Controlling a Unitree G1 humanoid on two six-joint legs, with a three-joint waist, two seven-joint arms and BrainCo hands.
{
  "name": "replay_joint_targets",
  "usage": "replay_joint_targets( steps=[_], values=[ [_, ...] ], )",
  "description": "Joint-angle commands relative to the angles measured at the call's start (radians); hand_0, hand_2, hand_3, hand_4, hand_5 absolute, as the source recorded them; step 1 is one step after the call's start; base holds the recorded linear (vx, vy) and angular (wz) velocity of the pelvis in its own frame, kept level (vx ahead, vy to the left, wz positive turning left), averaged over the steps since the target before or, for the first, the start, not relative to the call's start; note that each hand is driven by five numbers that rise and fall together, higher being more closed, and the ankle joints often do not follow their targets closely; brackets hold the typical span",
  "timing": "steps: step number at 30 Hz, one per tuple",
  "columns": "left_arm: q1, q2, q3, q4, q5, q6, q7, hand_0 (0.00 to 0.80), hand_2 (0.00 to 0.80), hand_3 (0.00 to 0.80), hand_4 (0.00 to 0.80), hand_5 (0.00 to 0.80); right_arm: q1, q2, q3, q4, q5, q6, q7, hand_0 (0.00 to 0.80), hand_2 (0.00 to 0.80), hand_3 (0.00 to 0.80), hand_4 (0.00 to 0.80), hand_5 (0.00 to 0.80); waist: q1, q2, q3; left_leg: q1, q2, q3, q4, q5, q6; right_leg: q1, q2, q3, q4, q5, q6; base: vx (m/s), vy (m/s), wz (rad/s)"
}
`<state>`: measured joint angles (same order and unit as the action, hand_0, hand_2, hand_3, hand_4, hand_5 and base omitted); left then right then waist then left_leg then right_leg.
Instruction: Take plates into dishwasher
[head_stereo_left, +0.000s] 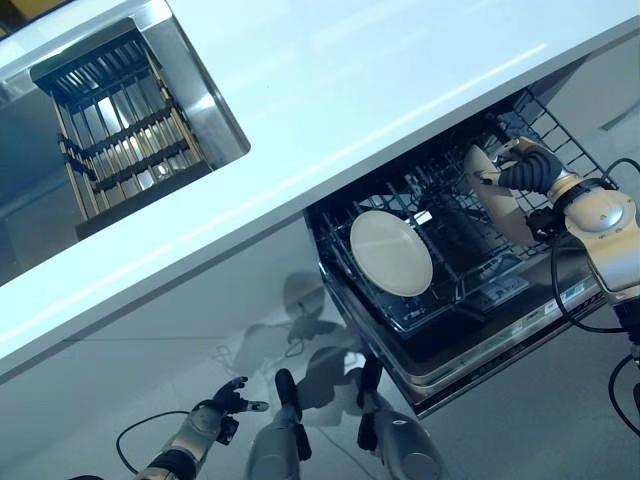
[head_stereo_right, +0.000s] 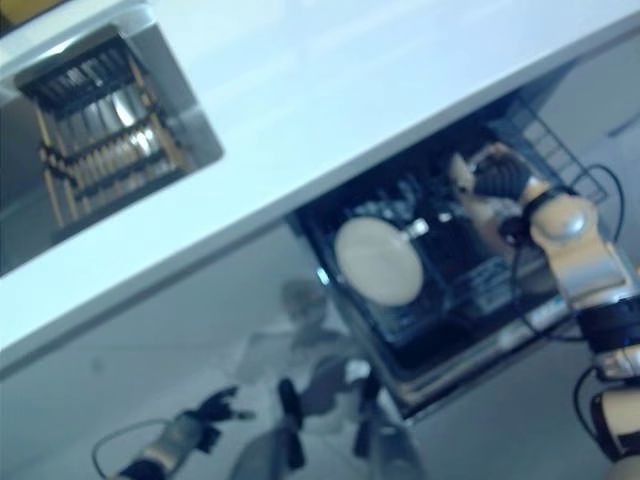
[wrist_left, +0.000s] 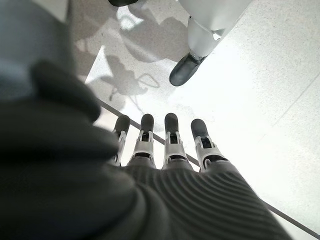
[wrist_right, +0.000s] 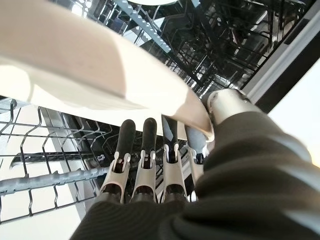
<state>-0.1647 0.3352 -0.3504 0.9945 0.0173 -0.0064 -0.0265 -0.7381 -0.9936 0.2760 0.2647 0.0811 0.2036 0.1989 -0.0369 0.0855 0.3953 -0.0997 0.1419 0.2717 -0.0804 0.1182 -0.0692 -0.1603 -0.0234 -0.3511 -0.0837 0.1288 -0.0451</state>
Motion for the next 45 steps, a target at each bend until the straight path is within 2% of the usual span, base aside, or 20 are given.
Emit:
replay_joint_targets(
  steps=[1,14,34,45],
  values=[
    [0.019,0.063,-0.016,-0.022,-0.021,-0.001,0.000,0.000,0.000,0.000,0.000,0.000,-0.124,0.018,0.044,0.026,-0.007,-0.026,-0.033,0.800,0.800,0.800,0.800,0.800,0.007,-0.091,-0.011,0.022,-0.014,0.021,-0.007,-0.062,-0.004,0.027,0.003,0.035,0.088,-0.215,0.010,0.019,0.015,0.04],
    [0.001,0.056,-0.031,-0.025,-0.031,0.003,-0.002,0.000,0.000,0.000,0.000,0.000,-0.154,0.068,0.087,0.109,-0.030,-0.017,-0.036,0.800,0.800,0.800,0.800,0.800,0.019,-0.071,0.007,0.005,-0.021,0.010,-0.007,-0.062,-0.002,0.011,-0.005,0.028,0.090,-0.211,0.008,0.006,0.004,0.01],
    [-0.004,0.062,-0.038,-0.067,-0.053,0.011,-0.007,0.000,0.000,0.000,0.000,0.000,-0.219,0.042,0.161,0.210,-0.174,-0.020,0.007,0.800,0.800,0.800,0.800,0.800,0.039,-0.041,0.044,-0.019,-0.027,-0.007,-0.007,-0.061,-0.001,-0.028,-0.016,0.006,0.127,-0.224,0.005,0.005,0.003,0.02],
    [-0.012,0.060,-0.043,-0.083,-0.060,0.020,-0.004,0.000,0.000,0.000,0.000,0.000,-0.222,0.067,0.184,0.264,-0.202,0.001,-0.026,0.800,0.800,0.800,0.800,0.800,0.050,-0.034,0.057,-0.027,-0.030,-0.010,-0.007,-0.067,0.002,-0.035,-0.020,-0.004,0.133,-0.224,0.007,0.003,0.002,0.03]
  ],
)
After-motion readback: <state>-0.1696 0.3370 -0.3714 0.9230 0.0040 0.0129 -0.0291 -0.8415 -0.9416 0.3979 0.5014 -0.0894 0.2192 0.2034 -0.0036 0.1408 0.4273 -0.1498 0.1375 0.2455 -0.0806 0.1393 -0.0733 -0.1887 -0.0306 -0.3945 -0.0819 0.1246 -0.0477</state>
